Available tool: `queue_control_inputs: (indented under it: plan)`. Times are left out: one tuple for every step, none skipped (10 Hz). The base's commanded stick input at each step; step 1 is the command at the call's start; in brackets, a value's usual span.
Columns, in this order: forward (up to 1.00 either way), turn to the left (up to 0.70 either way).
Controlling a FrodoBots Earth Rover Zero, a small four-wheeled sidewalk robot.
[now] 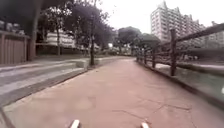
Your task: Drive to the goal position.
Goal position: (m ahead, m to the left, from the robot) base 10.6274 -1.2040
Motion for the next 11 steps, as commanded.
queue_control_inputs:
  plan:
    - [0.7,0.0]
    - [0.7,0.0]
    - [0.7,0.0]
    - [0.7,0.0]
    - [0.7,0.0]
    - [0.7,0.0]
    - [0.7,0.0]
    - [0.7,0.0]
    - [0.7,0.0]
    - [0.7,0.0]
    - [0.7,0.0]
